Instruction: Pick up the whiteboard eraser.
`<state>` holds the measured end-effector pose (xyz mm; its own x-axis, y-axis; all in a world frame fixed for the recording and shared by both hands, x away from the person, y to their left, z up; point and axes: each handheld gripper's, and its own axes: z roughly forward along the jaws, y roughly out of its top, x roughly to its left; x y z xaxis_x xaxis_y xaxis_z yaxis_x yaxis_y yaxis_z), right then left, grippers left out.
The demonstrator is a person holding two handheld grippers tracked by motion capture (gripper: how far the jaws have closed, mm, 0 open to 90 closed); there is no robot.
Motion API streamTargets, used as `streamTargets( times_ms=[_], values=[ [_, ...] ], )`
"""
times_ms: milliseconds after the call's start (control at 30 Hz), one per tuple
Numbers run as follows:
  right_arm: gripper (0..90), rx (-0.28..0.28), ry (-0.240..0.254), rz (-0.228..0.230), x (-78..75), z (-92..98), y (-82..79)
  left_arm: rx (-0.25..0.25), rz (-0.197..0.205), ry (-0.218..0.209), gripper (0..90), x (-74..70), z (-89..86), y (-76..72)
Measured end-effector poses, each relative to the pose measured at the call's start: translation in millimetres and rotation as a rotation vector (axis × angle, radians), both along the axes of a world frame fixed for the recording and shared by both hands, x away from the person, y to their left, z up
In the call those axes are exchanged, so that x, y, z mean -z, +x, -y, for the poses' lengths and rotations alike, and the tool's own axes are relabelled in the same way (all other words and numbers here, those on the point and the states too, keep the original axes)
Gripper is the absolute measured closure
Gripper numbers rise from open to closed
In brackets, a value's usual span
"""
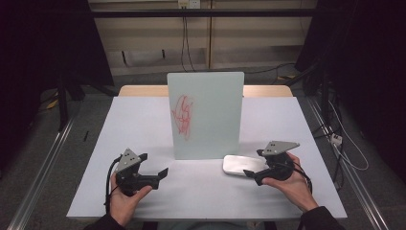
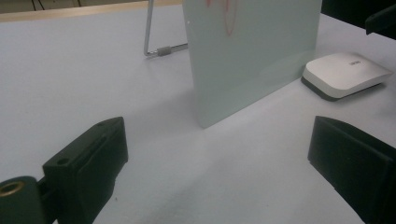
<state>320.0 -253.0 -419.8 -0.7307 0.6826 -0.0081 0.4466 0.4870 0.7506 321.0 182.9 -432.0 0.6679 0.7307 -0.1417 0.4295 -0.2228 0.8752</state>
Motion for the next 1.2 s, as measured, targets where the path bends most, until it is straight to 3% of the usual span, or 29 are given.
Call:
streamTargets(
  times_ms=[133,300,567,833,967,1200],
  values=[
    [13.1,-0.04,-0.033,-0.024,1.4,-4.5,8.3,-0.005,0.014,0.001,5.5,-0.9,-0.6,-0.8],
    [18.1,-0.104,-0.084,-0.068,5.8,-8.6,18.9,0.002,0.001,0.005,5.5,0.0,0.7,0.4],
    [22.4,-0.18,-0.156,-0.09,0.8,-16.6,31.2,0.006,-0.002,0.011,5.8,0.6,1.4,1.0],
    [22.7,-0.244,-0.197,-0.139,7.3,-22.6,41.2,0.005,-0.001,0.012,6.0,1.1,1.1,1.8],
    [24.0,-0.276,-0.247,-0.131,12.5,-27.7,40.5,0.006,0.001,0.017,5.9,1.2,1.0,2.0],
    [25.6,-0.306,-0.288,-0.117,17.1,-30.9,40.4,0.004,-0.004,0.019,5.9,1.4,0.9,2.1]
  ],
)
